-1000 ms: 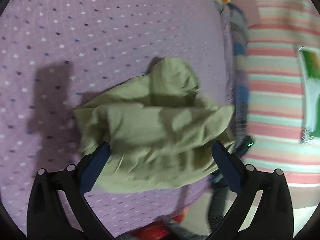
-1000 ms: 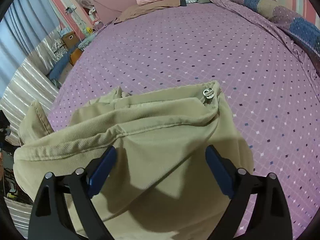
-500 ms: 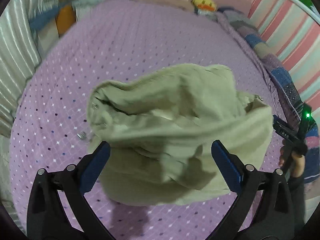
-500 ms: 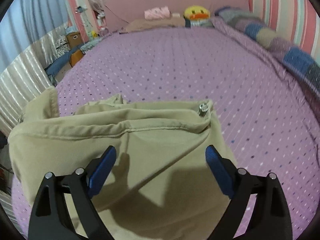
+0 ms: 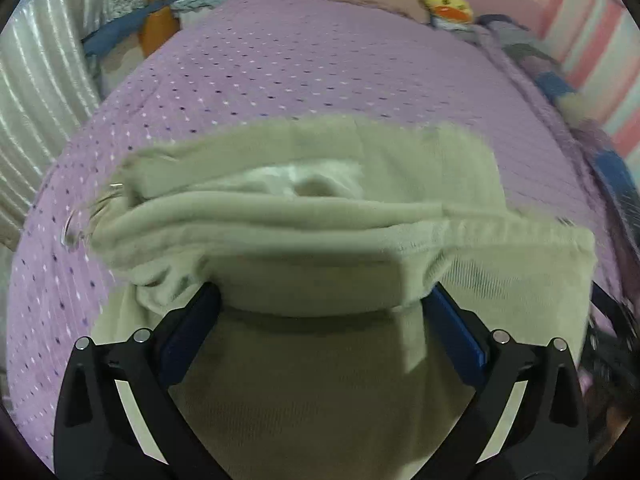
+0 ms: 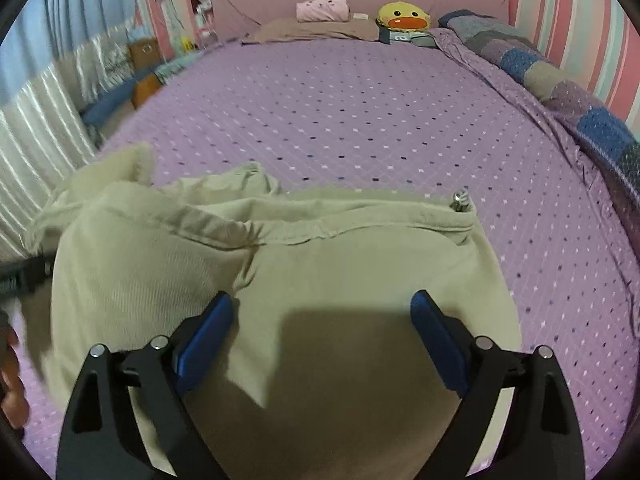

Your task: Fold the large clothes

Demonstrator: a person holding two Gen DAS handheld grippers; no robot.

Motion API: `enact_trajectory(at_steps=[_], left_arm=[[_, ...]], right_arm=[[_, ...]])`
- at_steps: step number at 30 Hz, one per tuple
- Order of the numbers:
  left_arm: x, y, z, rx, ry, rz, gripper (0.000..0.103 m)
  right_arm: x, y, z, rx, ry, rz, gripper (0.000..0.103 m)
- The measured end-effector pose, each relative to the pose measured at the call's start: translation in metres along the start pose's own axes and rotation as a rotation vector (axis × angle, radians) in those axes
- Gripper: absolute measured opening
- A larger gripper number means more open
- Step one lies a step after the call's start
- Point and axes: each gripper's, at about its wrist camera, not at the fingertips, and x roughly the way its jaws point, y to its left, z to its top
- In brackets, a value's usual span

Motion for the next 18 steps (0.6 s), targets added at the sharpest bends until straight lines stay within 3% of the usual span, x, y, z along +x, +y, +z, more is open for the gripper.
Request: enact_trajectory(at_steps=[4, 10, 18], left_arm=[[0.041, -0.003, 0.034, 0.038, 0.019, 0.162, 0.1], [0.087, 0.007, 0.057, -0.034, 0.049, 0.193, 0.1], [0.113, 0.021, 0.065, -0.094, -0.017, 0.167, 0.1]], right_arm=[[0.032, 0.006, 0.022, -0.034, 0.012, -0.086, 0.091], [0.081, -0.003, 0.045, 0.008, 0.017, -0.098, 0.093], [0.122, -0.004, 0.058, 0.064, -0.025, -0.073, 0.101]])
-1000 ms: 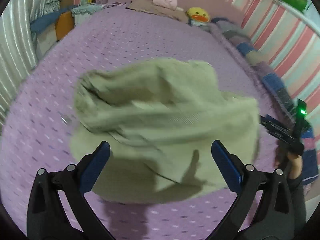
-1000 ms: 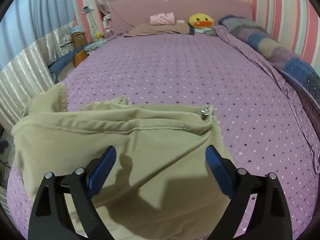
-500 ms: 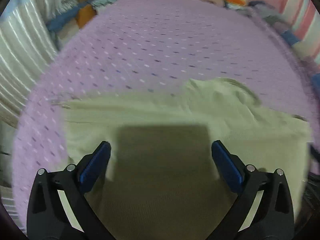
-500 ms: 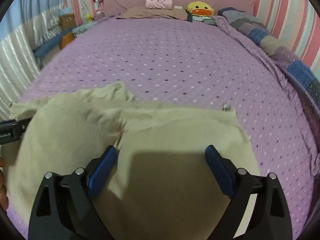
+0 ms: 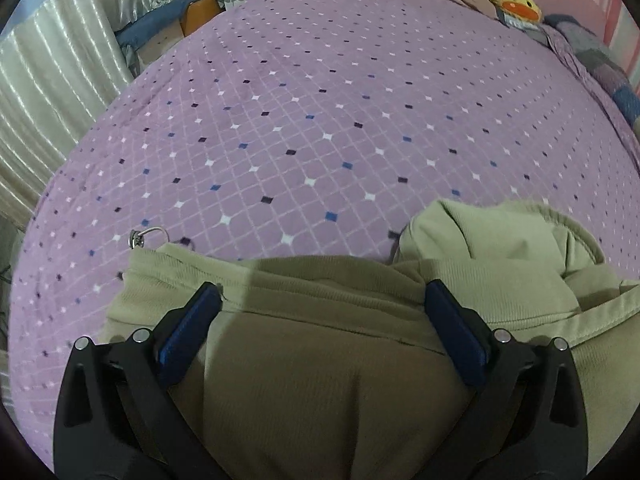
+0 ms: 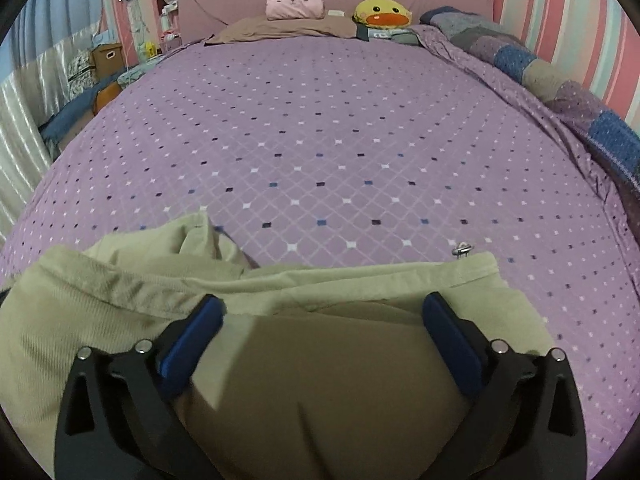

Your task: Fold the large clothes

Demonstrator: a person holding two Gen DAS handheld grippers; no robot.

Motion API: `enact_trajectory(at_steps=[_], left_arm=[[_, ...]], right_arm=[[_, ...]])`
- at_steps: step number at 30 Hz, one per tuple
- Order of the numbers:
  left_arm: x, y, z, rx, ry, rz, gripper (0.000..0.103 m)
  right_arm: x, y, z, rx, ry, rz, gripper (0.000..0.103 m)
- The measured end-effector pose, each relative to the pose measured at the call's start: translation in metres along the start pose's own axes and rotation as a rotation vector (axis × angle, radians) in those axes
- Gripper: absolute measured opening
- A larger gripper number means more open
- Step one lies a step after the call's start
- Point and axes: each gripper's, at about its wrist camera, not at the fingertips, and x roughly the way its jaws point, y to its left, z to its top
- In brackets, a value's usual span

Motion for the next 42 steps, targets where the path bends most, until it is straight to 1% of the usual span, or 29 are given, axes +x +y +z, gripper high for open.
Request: enact_trajectory(at_steps=[4, 6, 9, 10, 13, 14, 15, 16, 17, 19, 20, 21, 22, 23, 24, 25, 26, 27, 28, 29, 30, 31, 32, 33, 35, 37, 42], left_arm=[[0.011, 0.003, -0.005, -0.036, -0.033, -0.029, 0.1], [0.015, 0.002, -0.007, -0.043, -0.038, -0.035, 0.1], [0.02, -0.003, -0.008, -0.041, -0.015, -0.036, 0.1], [0.03, -0.011, -0.008, -0.042, -0.007, -0.033, 0.1], [0.013, -0.018, -0.007, -0.03, -0.006, -0.006, 0.1], [-0.001, -0.02, -0.01, -0.035, -0.011, -0.02, 0.1], [-0.014, -0.021, -0.012, -0.048, -0.02, -0.055, 0.1], [-0.027, -0.025, -0.013, -0.062, -0.034, -0.092, 0.1], [-0.042, -0.031, -0.014, -0.075, -0.054, -0.123, 0.1], [-0.061, -0.046, -0.012, -0.097, -0.079, -0.17, 0.1], [-0.068, -0.058, -0.009, -0.101, -0.09, -0.217, 0.1], [-0.07, -0.069, -0.006, -0.094, -0.096, -0.25, 0.1], [-0.071, -0.08, -0.003, -0.083, -0.102, -0.265, 0.1], [-0.069, -0.094, 0.001, -0.072, -0.116, -0.234, 0.1], [-0.064, -0.105, 0.003, -0.055, -0.132, -0.173, 0.1], [-0.054, -0.118, 0.003, -0.019, -0.148, -0.08, 0.1], [-0.045, -0.124, 0.003, 0.002, -0.143, -0.028, 0.1], [-0.031, -0.128, 0.0, 0.018, -0.112, 0.003, 0.1], [-0.02, -0.126, -0.003, 0.017, -0.078, 0.001, 0.1], [-0.005, -0.12, -0.007, -0.012, -0.035, -0.014, 0.1], [0.003, -0.111, -0.011, -0.05, -0.024, -0.036, 0.1], [0.005, -0.104, -0.013, -0.076, -0.032, -0.058, 0.1], [0.004, -0.1, -0.018, -0.096, -0.065, -0.078, 0.1], [0.002, -0.101, -0.021, -0.092, -0.091, -0.073, 0.1], [0.003, -0.108, -0.028, -0.062, -0.141, -0.043, 0.1], [0.003, -0.111, -0.031, -0.057, -0.176, -0.04, 0.1], [0.006, -0.109, -0.038, -0.062, -0.244, -0.065, 0.1]], right_arm=[[0.019, -0.005, 0.006, 0.04, 0.028, 0.054, 0.102], [0.024, -0.006, 0.007, 0.06, 0.044, 0.076, 0.102], [0.029, -0.008, 0.008, 0.077, 0.067, 0.097, 0.102], [0.029, -0.008, 0.008, 0.076, 0.068, 0.096, 0.102], [0.02, -0.01, 0.005, 0.075, 0.054, 0.109, 0.101], [0.012, -0.015, 0.006, 0.082, 0.046, 0.121, 0.101], [0.003, -0.02, 0.006, 0.093, 0.026, 0.128, 0.101], [-0.012, -0.028, 0.007, 0.124, -0.034, 0.119, 0.101], [-0.023, -0.037, 0.008, 0.154, -0.081, 0.089, 0.101], [-0.033, -0.05, 0.01, 0.184, -0.128, 0.024, 0.101], [-0.035, -0.059, 0.012, 0.189, -0.14, -0.002, 0.101], [-0.033, -0.068, 0.012, 0.194, -0.131, -0.021, 0.101], [-0.03, -0.072, 0.012, 0.199, -0.116, -0.036, 0.101], [-0.023, -0.077, 0.009, 0.201, -0.086, -0.062, 0.101], [-0.016, -0.079, 0.005, 0.192, -0.056, -0.079, 0.101], [-0.01, -0.08, 0.001, 0.187, -0.028, -0.088, 0.101], [-0.002, -0.083, -0.004, 0.189, 0.003, -0.082, 0.101], [0.002, -0.086, -0.007, 0.201, 0.013, -0.067, 0.101], [0.003, -0.09, -0.01, 0.225, 0.003, -0.048, 0.101], [0.004, -0.092, -0.012, 0.242, -0.009, -0.023, 0.101], [0.005, -0.094, -0.014, 0.254, -0.014, -0.005, 0.101], [0.007, -0.094, -0.015, 0.261, -0.016, 0.008, 0.101], [0.011, -0.093, -0.017, 0.259, -0.016, 0.012, 0.101], [0.013, -0.092, -0.017, 0.252, -0.018, 0.005, 0.101], [0.016, -0.083, -0.018, 0.224, -0.034, -0.024, 0.102], [0.017, -0.077, -0.019, 0.206, -0.04, -0.038, 0.102], [0.021, -0.083, -0.023, 0.232, -0.028, 0.007, 0.102]])
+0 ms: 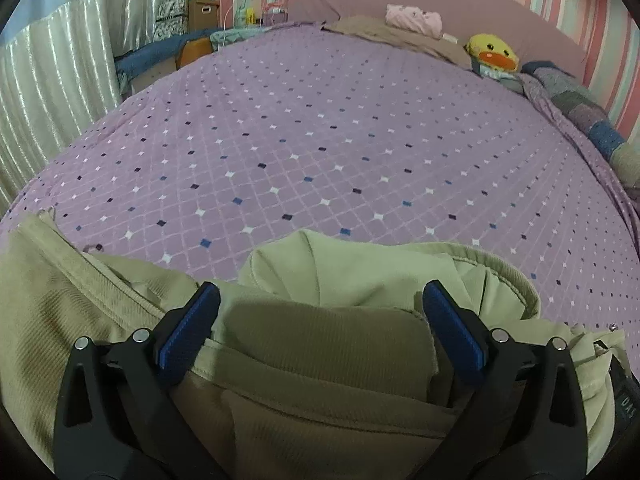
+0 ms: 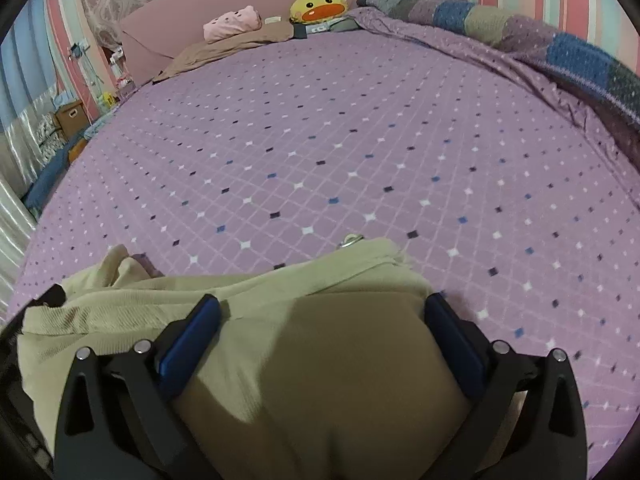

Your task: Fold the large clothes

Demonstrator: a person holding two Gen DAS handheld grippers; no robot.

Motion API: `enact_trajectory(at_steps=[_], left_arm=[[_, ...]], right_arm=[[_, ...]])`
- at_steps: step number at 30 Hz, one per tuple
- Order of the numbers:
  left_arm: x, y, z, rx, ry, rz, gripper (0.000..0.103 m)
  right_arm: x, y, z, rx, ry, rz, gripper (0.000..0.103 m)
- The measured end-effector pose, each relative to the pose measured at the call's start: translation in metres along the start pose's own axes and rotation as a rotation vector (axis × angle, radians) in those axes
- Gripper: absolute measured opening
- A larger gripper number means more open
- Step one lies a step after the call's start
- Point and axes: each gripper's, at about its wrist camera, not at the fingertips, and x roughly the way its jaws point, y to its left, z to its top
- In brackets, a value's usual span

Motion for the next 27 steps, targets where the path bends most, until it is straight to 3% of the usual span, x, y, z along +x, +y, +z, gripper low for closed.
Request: enact_trajectory(at_steps=[2, 6, 9, 12, 15, 17, 21, 24, 27], left_arm=[[0.001, 0.0, 0.001, 0.009, -0.011, -0.002, 0.1], [0.008, -0.002, 0.008, 0.037, 0.043, 0.004, 0.1], [-0.009, 0.009, 0.013, 0.036, 0.078, -0.052, 0.1], [-0.04, 0.028, 0.017, 0.029, 0.055, -0.077, 0.1], [-0.081, 0.057, 0.022, 0.048, -0.01, -0.06, 0.1], [-0.1, 0.076, 0.024, 0.056, -0.06, -0.053, 0.1], [-0.115, 0.111, 0.026, 0.094, -0.14, 0.007, 0.1], [-0.099, 0.13, 0.021, 0.098, -0.131, 0.039, 0.1], [-0.081, 0.14, 0.009, 0.086, -0.092, 0.026, 0.1]], right_arm=[[0.001, -0.001, 0.002, 0.012, 0.015, 0.003, 0.102], [0.004, -0.001, 0.005, 0.021, 0.07, 0.002, 0.102], [-0.006, -0.001, 0.008, 0.012, 0.107, 0.045, 0.102], [-0.036, 0.003, 0.007, 0.034, 0.018, 0.089, 0.102], [-0.061, 0.02, 0.003, 0.056, -0.057, 0.193, 0.102], [-0.073, 0.044, 0.001, 0.024, -0.073, 0.234, 0.102], [-0.096, 0.103, -0.01, -0.178, -0.172, 0.196, 0.102], [-0.09, 0.138, -0.022, -0.317, -0.173, 0.217, 0.101], [-0.071, 0.147, -0.039, -0.37, -0.157, 0.168, 0.101]])
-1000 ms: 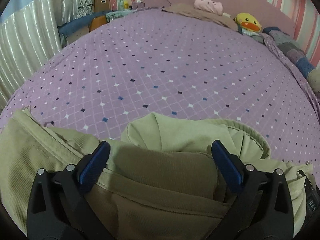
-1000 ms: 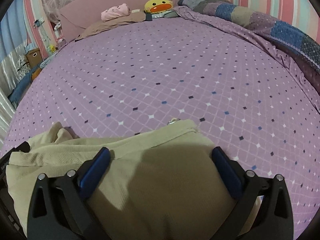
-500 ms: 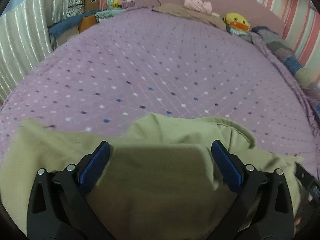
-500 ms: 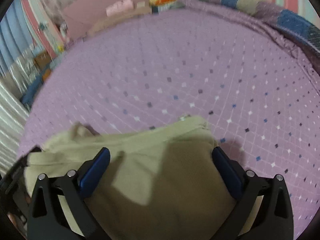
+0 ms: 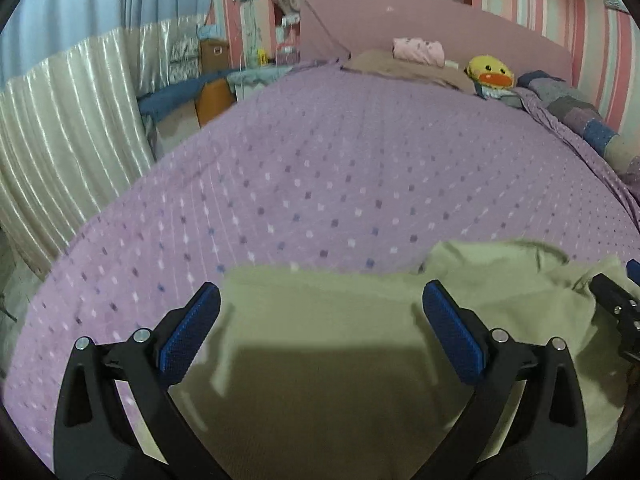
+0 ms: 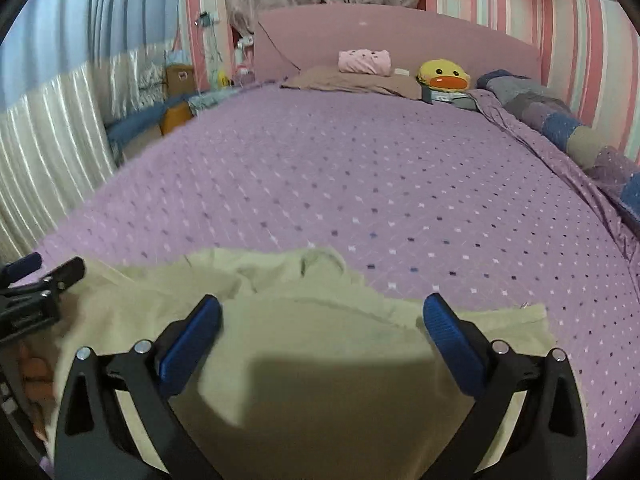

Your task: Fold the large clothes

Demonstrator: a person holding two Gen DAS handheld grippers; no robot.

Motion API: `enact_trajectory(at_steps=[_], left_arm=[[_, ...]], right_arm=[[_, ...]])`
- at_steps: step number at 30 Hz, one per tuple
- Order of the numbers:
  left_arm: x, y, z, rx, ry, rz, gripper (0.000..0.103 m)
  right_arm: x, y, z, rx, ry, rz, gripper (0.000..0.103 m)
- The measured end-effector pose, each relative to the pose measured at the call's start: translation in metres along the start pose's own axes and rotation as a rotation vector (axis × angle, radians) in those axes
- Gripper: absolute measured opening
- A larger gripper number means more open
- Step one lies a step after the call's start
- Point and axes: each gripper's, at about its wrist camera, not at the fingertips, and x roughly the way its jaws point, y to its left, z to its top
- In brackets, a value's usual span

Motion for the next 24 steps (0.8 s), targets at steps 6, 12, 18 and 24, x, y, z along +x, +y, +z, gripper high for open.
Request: enact_trajectory(at_steps=[6, 12, 18, 24], left_arm=[[0.001, 0.002, -0.031, 0.023, -0.062, -0.025, 0.1], [0.006, 0.007, -0.041, 0.001, -0.095, -0.044, 0.1], [0.026, 0.01, -0.039, -0.045, -0.085, -0.096, 0.1], [0.035, -0.001, -0.036, -0.008, -0.03, -0.037, 0.1]], right_arm=[[-0.001, -0.012, -0.026, 0.057, -0.023, 0.059, 0.101], [0.006, -0.009, -0.036, 0.048, -0.041, 0.072, 0.102], [0.023, -0.015, -0.034, 0.078, -0.031, 0.125, 0.102], [0.028, -0.009, -0.027, 0.068, 0.015, 0.093, 0.102]])
